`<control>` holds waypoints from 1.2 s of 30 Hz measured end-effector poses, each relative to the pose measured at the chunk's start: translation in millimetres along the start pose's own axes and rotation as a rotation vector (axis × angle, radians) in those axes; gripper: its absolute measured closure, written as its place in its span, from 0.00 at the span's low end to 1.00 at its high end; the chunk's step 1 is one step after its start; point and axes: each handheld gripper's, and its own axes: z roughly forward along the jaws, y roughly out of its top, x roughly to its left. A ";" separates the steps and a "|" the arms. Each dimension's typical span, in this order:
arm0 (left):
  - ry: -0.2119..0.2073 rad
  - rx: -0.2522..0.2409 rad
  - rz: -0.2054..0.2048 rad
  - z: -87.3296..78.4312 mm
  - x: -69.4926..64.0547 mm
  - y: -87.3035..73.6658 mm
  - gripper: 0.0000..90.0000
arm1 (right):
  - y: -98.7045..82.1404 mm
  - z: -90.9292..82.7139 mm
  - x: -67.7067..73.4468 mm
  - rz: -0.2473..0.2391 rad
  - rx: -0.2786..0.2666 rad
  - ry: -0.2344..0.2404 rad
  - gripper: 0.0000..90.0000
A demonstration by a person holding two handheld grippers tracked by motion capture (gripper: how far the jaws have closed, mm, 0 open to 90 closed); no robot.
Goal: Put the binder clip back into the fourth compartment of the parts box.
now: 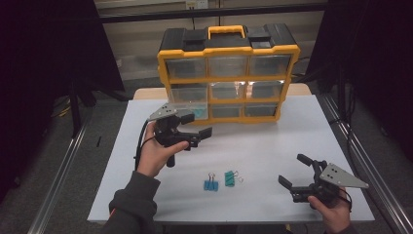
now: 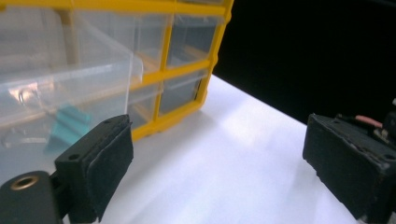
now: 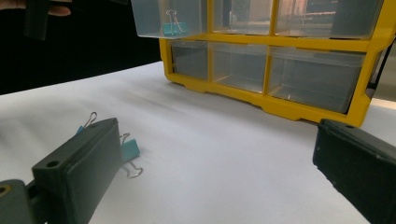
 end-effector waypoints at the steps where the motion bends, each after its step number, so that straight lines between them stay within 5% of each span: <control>1: 0.001 0.000 0.004 -0.5 -0.1 -2.9 0.09 | 0.1 0.3 0.4 0.005 -0.003 -0.004 0.01; 10: 0.037 0.012 0.020 -7.3 -1.2 -25.2 0.10 | 0.2 -0.1 0.1 -0.006 0.001 -0.001 0.01; 36: 0.018 0.102 0.024 -3.9 -8.3 -83.9 0.09 | 0.5 0.3 0.1 -0.012 0.002 0.007 0.01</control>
